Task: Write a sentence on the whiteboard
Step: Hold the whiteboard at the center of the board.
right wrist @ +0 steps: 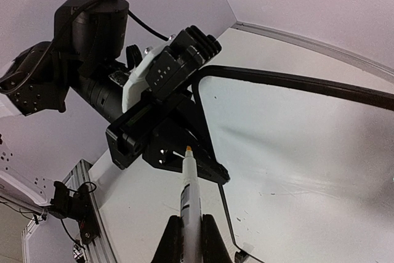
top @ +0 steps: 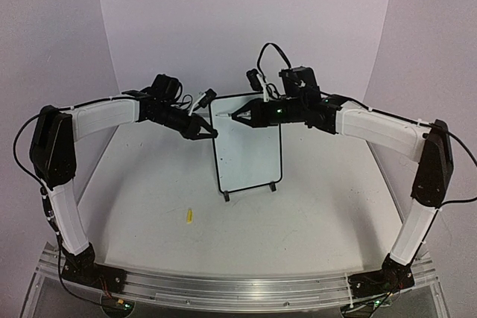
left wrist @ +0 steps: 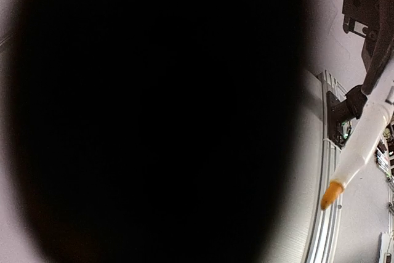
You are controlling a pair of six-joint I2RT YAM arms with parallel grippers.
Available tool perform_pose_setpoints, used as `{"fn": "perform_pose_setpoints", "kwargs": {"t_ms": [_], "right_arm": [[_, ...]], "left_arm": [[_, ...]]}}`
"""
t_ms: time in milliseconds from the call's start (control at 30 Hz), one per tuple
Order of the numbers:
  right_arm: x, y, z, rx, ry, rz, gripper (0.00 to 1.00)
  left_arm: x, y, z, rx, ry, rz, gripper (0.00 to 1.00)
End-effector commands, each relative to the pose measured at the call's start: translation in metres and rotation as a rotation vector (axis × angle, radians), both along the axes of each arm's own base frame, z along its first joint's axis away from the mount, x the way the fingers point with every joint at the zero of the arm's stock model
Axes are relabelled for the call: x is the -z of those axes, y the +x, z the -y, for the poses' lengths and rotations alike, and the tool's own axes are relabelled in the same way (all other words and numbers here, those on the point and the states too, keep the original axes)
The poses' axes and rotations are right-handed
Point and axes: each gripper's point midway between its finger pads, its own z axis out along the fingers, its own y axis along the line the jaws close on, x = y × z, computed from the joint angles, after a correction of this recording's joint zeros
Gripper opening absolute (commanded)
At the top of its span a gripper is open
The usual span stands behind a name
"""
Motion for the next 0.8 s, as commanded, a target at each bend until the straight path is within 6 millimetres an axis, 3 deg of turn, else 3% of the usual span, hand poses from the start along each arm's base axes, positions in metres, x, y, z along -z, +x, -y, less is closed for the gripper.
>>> {"fn": "perform_pose_setpoints", "kwargs": {"t_ms": [0, 767], "right_arm": [[-0.012, 0.003, -0.008, -0.021, 0.022, 0.037, 0.00], [0.002, 0.020, -0.008, 0.048, -0.023, 0.025, 0.00]], "left_arm": [[0.000, 0.002, 0.000, 0.004, 0.032, 0.042, 0.00], [0.008, -0.005, 0.001, 0.027, 0.073, 0.062, 0.00]]}}
